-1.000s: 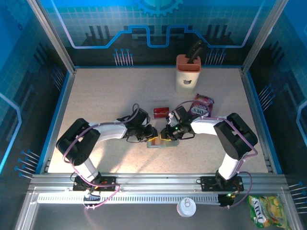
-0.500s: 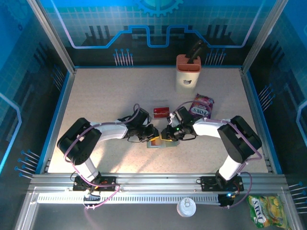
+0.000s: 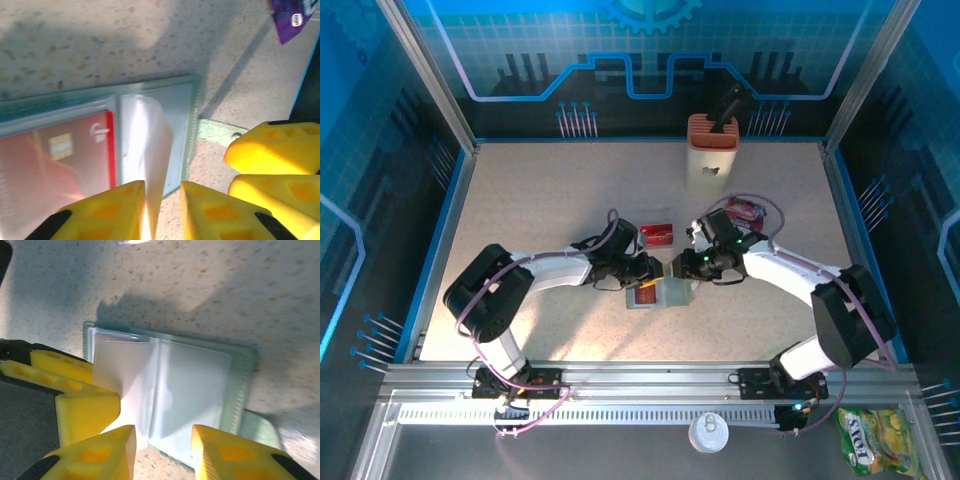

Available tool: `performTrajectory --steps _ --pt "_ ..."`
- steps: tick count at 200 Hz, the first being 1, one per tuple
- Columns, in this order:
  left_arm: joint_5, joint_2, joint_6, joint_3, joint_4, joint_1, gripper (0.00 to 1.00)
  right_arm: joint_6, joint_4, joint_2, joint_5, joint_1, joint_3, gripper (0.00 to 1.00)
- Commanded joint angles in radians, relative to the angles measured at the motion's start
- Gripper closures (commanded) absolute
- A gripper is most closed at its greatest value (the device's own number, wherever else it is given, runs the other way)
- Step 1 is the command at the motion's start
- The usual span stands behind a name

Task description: Take the credit cards out of the card holder

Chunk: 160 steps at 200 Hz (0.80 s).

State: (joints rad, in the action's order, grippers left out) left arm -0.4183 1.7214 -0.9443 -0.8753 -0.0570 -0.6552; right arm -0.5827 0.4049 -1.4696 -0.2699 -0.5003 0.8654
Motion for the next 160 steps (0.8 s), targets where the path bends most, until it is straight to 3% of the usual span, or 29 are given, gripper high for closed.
performTrajectory --steps 1,27,72,160 --pt "-0.032 0.046 -0.005 -0.044 -0.001 -0.022 0.7 0.083 0.158 0.048 0.12 0.025 0.05 0.63" --pt "-0.048 0.08 -0.001 -0.083 0.003 -0.039 0.64 0.101 0.185 0.072 0.149 0.053 0.045 0.62" --pt "-0.05 0.097 0.005 -0.106 0.018 -0.051 0.55 0.098 0.158 0.036 0.093 0.075 0.021 0.61" --pt "0.045 -0.009 0.059 -0.065 0.125 -0.024 0.55 0.09 0.111 -0.024 0.044 0.074 -0.016 0.63"
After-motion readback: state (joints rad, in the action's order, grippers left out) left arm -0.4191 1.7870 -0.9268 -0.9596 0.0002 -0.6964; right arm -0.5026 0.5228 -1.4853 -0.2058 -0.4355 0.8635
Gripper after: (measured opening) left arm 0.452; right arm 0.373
